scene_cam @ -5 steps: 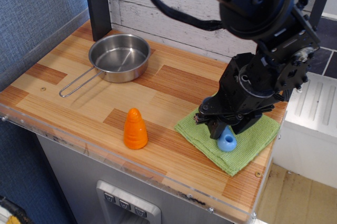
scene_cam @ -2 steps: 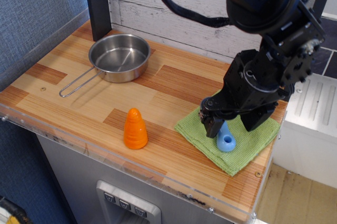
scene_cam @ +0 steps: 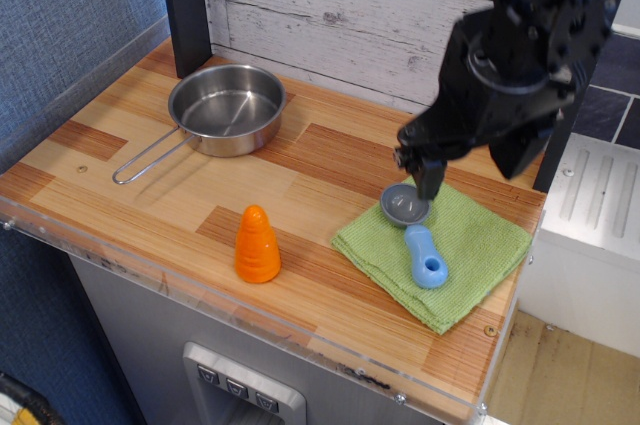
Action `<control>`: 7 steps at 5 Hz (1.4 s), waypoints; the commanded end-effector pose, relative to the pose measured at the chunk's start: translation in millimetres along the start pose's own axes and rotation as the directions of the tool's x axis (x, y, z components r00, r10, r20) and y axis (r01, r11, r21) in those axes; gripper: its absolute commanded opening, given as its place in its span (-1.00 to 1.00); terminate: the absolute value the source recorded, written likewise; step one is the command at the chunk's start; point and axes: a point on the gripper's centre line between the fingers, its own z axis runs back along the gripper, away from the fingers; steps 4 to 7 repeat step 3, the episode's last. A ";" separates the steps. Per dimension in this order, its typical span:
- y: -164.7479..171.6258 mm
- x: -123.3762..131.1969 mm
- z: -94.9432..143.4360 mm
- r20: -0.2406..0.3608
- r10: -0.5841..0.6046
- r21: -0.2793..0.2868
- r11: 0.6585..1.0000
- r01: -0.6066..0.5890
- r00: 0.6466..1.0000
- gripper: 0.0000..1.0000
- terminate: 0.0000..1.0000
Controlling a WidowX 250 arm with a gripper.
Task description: Place the spoon on top of green cloth.
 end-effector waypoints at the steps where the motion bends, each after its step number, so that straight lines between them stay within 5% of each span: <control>1: 1.1 18.4 38.8 0.049 -0.002 -0.079 0.997 0.006 0.999 1.00 -1.00; 2: 1.1 18.4 38.8 0.049 -0.002 -0.079 0.997 0.006 0.999 1.00 -1.00; 3: 1.1 18.4 38.8 0.049 -0.002 -0.079 0.997 0.006 0.999 1.00 1.00; 7: 1.1 18.4 38.8 0.049 -0.002 -0.079 0.997 0.006 0.999 1.00 1.00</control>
